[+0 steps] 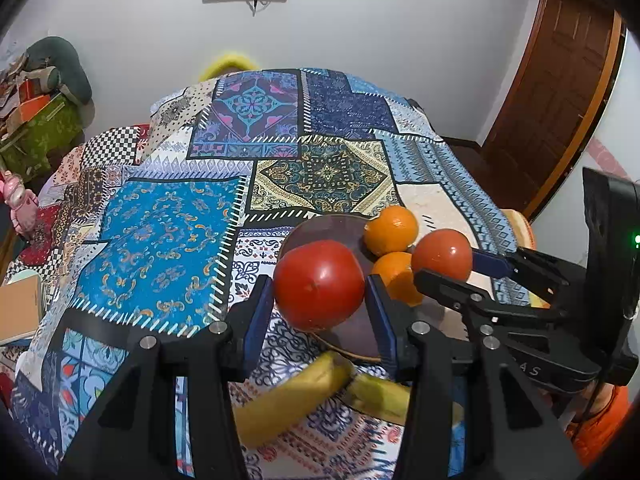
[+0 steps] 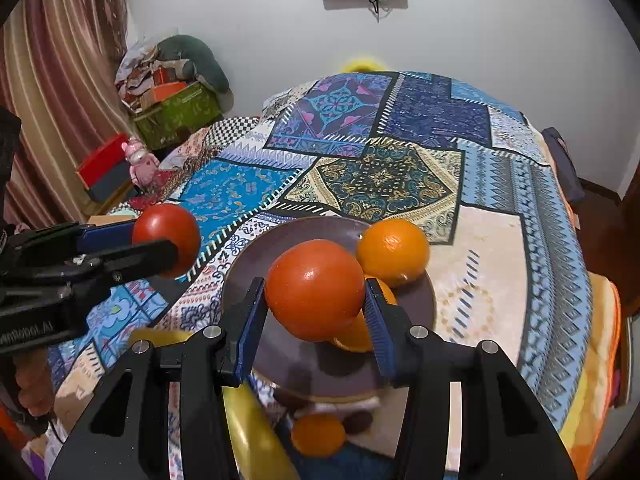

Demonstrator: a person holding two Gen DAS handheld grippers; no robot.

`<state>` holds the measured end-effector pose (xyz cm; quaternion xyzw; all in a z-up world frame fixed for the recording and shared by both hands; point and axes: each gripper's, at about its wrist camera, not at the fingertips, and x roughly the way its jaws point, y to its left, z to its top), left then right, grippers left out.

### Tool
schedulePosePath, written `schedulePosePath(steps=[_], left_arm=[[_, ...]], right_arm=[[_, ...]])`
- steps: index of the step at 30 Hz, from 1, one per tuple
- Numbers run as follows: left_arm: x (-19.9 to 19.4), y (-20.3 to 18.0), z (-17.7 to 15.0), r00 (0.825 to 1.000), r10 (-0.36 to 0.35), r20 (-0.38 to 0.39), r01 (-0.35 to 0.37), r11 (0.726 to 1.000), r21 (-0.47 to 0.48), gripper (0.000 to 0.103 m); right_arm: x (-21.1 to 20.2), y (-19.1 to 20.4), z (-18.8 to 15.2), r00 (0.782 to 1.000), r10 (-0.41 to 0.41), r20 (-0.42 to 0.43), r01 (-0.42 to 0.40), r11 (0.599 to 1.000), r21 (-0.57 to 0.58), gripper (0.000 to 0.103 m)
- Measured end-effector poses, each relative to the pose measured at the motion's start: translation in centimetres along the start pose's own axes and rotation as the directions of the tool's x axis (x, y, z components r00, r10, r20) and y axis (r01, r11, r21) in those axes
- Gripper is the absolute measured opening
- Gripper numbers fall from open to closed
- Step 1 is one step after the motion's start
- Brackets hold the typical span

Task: Organize fruits
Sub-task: 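Carry both tomatoes onto the plate beside the oranges and release them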

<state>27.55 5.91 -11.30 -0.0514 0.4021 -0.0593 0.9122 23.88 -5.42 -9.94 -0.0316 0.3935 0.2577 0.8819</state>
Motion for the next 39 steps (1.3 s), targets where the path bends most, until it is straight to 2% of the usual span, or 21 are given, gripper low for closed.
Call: schedulePosePath(steps=[14, 21, 33, 39], left_arm=[[5.3, 1.8, -0.1, 0.996, -0.032, -0.086, 0.030, 0.999, -0.027, 0.047], [6.7, 1.8, 0.0, 0.996, -0.021, -0.092, 0.018, 1.000, -0.024, 0.047], [7.6, 0.7, -0.3, 0.991, -0.054, -0.125, 0.051, 0.998, -0.023, 0.046], [6.7, -0.7, 0.2, 0.993, -0.060, -0.104, 0.060, 0.998, 0.000, 0.046]], right_arm=[[5.1, 0.0, 1.5, 0.994, -0.023, -0.103, 0.018, 0.999, -0.045, 0.045], [6.2, 0.0, 1.3, 0.992, -0.009, -0.126, 0.003, 0.999, -0.048, 0.046], [3.4, -1.1, 1.0, 0.997, -0.029, -0.077, 0.027, 0.999, -0.030, 0.046], [1.6, -2.0, 0.3, 0.998, -0.030, -0.060, 0.030, 1.000, -0.010, 0.047]])
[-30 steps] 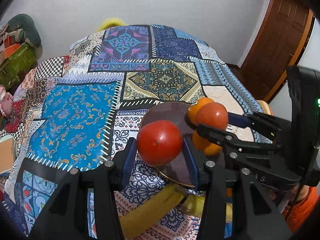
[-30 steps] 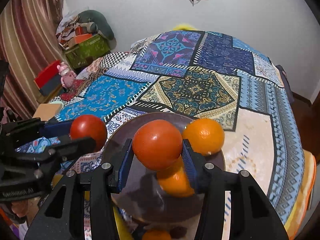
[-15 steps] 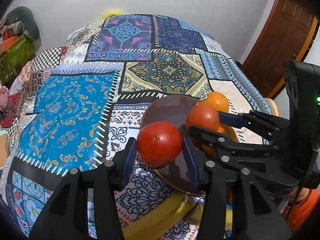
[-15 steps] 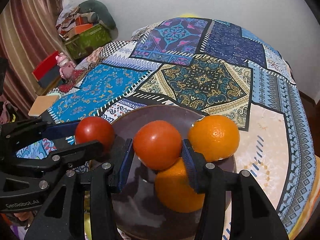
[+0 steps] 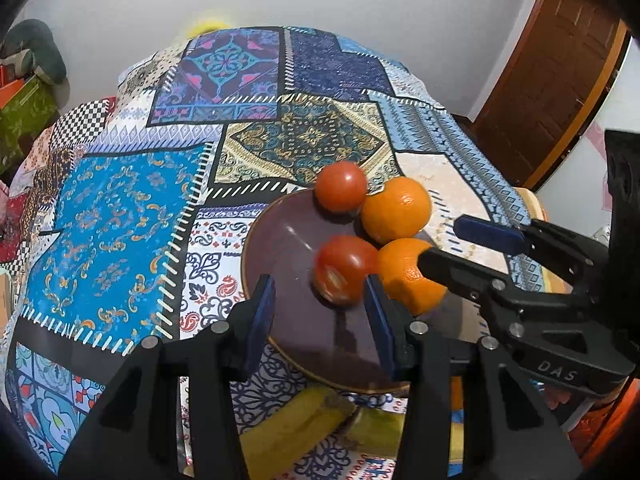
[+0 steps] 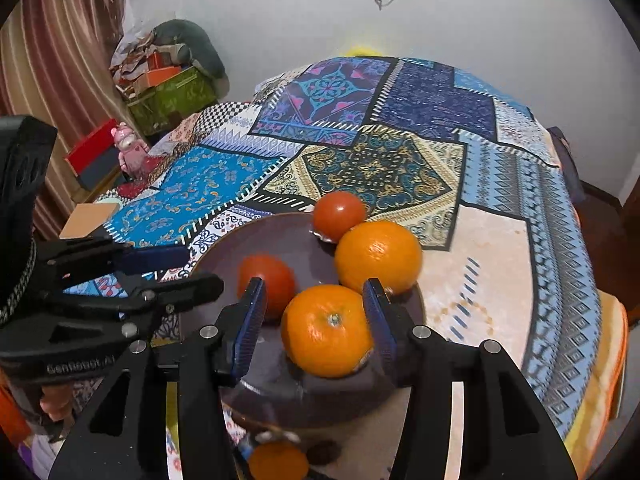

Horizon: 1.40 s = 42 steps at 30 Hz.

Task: Organize fruits
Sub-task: 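Carry both tomatoes onto the plate beside the oranges and release them, then grasp a yellow banana with the left gripper while the right gripper grasps the other banana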

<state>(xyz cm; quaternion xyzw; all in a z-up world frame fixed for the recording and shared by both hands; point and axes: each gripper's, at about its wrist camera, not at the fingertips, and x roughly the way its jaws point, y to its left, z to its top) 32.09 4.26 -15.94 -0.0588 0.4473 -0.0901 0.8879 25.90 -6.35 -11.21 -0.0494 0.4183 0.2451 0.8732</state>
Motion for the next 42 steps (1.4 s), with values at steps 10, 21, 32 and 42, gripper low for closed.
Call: schedulePosePath(steps=[10, 21, 32, 42], left_arm=[[-2.7, 0.2, -1.3, 1.000, 0.027, 0.003, -0.027, 1.000, 0.012, 0.046], [-4.7, 1.2, -5.9, 0.997, 0.053, -0.052, -0.051, 0.998, 0.040, 0.046], [-3.0, 1.7, -8.2, 0.991, 0.065, -0.116, -0.059, 0.997, 0.059, 0.048], [-1.7, 1.4, -8.5, 0.990, 0.037, -0.134, -0.028, 0.997, 0.073, 0.055]], right_arm=[[-2.9, -0.6, -2.0, 1.000, 0.001, 0.014, -0.002, 1.000, 0.031, 0.047], [-4.7, 1.0, -5.1, 1.000, 0.019, 0.006, -0.019, 0.999, 0.036, 0.047], [-3.7, 3.2, -7.3, 0.994, 0.105, -0.032, -0.104, 0.994, 0.040, 0.047], [-1.9, 4.7, -7.9, 0.984, 0.161, -0.082, -0.159, 0.987, 0.034, 0.047]])
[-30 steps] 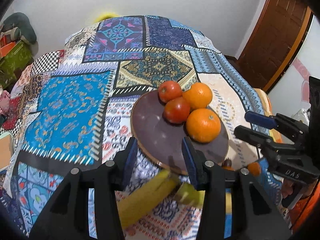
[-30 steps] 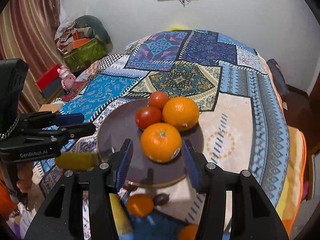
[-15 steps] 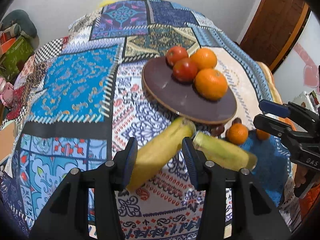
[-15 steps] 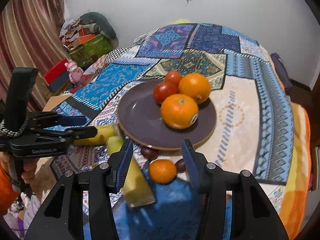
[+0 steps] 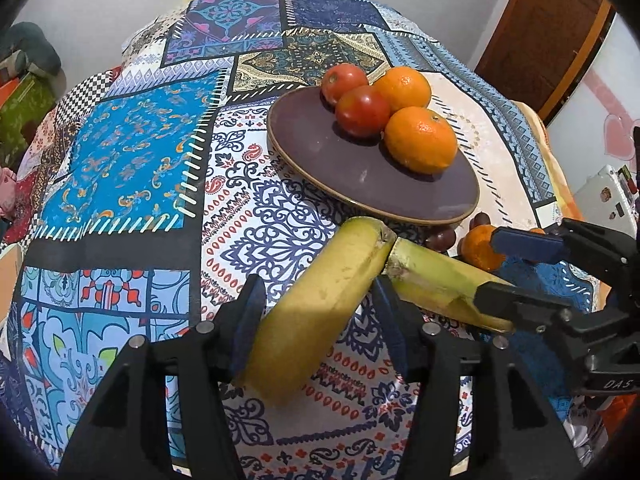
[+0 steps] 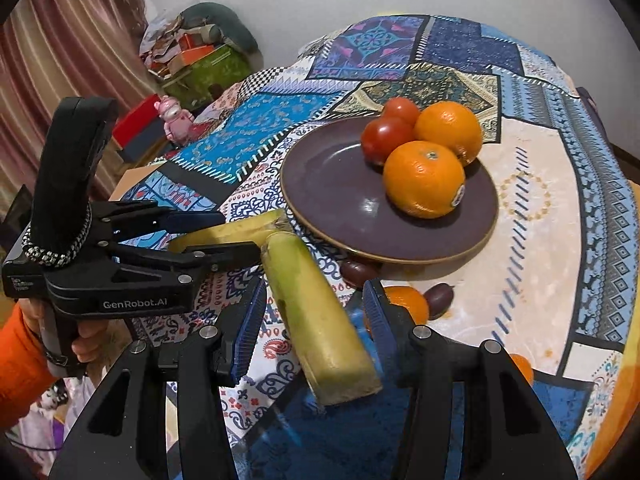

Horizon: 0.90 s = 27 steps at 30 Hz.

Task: Organize fruits
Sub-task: 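Grasp a yellow banana with the left gripper while the right gripper grasps the other banana, then lift both bananas upright off the quilt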

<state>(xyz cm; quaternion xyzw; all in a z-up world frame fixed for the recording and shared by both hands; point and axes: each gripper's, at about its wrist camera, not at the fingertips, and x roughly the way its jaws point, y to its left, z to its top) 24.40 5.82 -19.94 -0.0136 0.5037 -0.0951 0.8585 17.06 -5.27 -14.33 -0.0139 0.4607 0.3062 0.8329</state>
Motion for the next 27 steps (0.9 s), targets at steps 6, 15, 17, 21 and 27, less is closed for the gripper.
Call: schedulePosePath(steps=[6, 15, 17, 21, 27], left_arm=[[-0.7, 0.0, -1.0, 1.000, -0.003, 0.018, 0.003, 1.000, -0.001, 0.044], [-2.7, 0.1, -3.9, 1.000, -0.009, 0.016, 0.009, 0.999, -0.045, 0.036], [-3.0, 0.2, -4.6, 1.000, -0.009, 0.010, 0.010, 0.998, -0.059, 0.035], [-3.5, -0.2, -6.2, 1.000, -0.006, -0.007, 0.005, 0.999, -0.048, 0.035], [-3.5, -0.3, -6.5, 1.000, -0.003, -0.007, 0.002, 0.998, -0.063, 0.035]], right_arm=[[0.8, 0.8, -0.1, 1.000, 0.012, -0.019, -0.013, 1.000, -0.024, 0.044], [1.7, 0.8, -0.9, 0.998, -0.023, -0.056, 0.022, 1.000, -0.021, 0.041], [1.3, 1.0, -1.0, 0.998, -0.022, -0.054, 0.021, 1.000, -0.023, 0.038], [0.7, 2.2, -1.1, 0.998, -0.021, -0.057, 0.017, 0.998, -0.062, 0.038], [1.4, 2.6, -1.1, 0.995, -0.068, -0.075, 0.060, 0.992, -0.110, 0.041]])
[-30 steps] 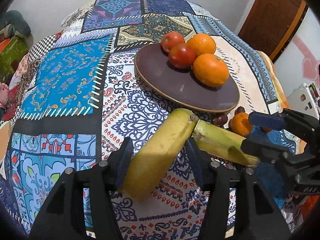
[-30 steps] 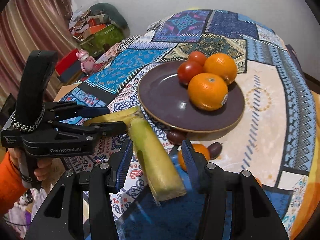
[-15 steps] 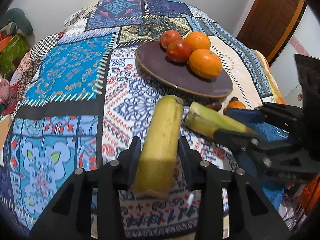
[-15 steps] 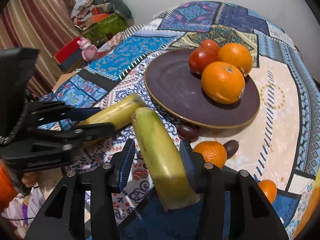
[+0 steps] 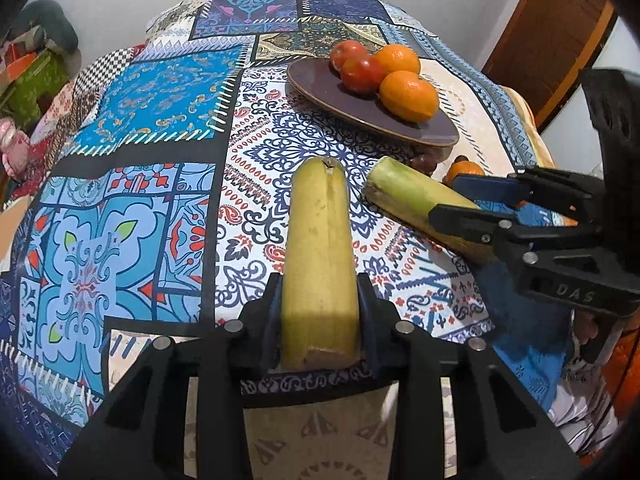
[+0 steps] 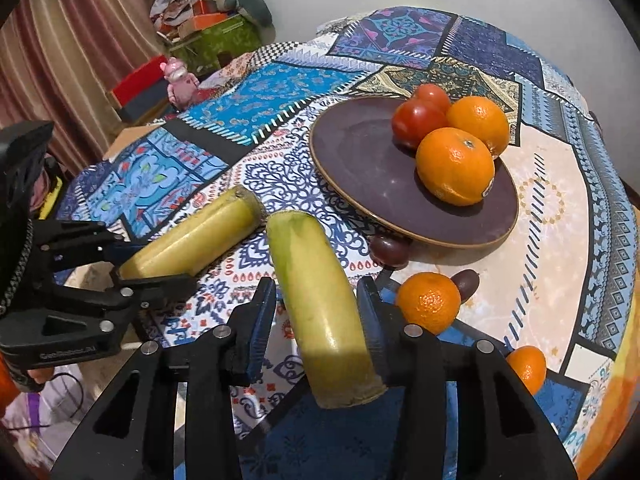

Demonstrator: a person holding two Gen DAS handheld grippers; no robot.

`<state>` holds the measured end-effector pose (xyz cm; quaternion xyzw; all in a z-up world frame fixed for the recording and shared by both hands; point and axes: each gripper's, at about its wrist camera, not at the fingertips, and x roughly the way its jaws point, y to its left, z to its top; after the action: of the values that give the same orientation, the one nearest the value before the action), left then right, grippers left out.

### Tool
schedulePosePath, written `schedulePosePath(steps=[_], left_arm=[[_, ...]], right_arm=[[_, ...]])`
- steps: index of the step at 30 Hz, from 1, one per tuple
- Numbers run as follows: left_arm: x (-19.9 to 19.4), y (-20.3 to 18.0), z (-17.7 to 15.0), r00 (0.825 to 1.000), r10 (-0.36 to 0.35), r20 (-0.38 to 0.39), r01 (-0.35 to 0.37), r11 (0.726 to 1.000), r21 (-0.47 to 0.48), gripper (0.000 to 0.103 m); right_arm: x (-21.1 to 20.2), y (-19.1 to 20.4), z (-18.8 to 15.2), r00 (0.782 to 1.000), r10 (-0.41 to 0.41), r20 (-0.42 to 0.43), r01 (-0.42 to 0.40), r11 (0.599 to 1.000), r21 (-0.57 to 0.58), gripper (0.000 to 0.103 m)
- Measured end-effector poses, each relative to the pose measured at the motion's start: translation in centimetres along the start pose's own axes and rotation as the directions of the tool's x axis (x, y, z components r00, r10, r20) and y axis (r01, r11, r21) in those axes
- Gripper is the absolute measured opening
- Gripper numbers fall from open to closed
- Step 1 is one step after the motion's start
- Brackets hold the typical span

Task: Organize fruits
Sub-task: 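Lift both bananas upright off the quilt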

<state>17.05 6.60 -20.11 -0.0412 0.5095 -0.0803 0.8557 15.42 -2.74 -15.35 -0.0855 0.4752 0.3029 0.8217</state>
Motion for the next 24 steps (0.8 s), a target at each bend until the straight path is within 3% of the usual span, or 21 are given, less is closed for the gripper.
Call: schedulePosePath(steps=[9, 14, 24], left_arm=[[1.5, -0.4, 1.5, 1.000, 0.009, 0.015, -0.009, 1.000, -0.009, 0.035], [1.8, -0.2, 1.8, 1.000, 0.007, 0.028, -0.007, 1.000, -0.029, 0.035], [2.2, -0.3, 1.8, 0.999, 0.019, 0.029, -0.019, 1.000, -0.008, 0.034]], right_arm=[[1.6, 0.0, 0.2, 0.999, 0.011, -0.031, -0.010, 1.000, 0.006, 0.044], [2.2, 0.4, 0.2, 0.997, 0.051, -0.055, -0.050, 0.999, 0.019, 0.036], [2.4, 1.0, -0.1, 0.996, 0.074, -0.042, -0.073, 0.997, 0.027, 0.036]])
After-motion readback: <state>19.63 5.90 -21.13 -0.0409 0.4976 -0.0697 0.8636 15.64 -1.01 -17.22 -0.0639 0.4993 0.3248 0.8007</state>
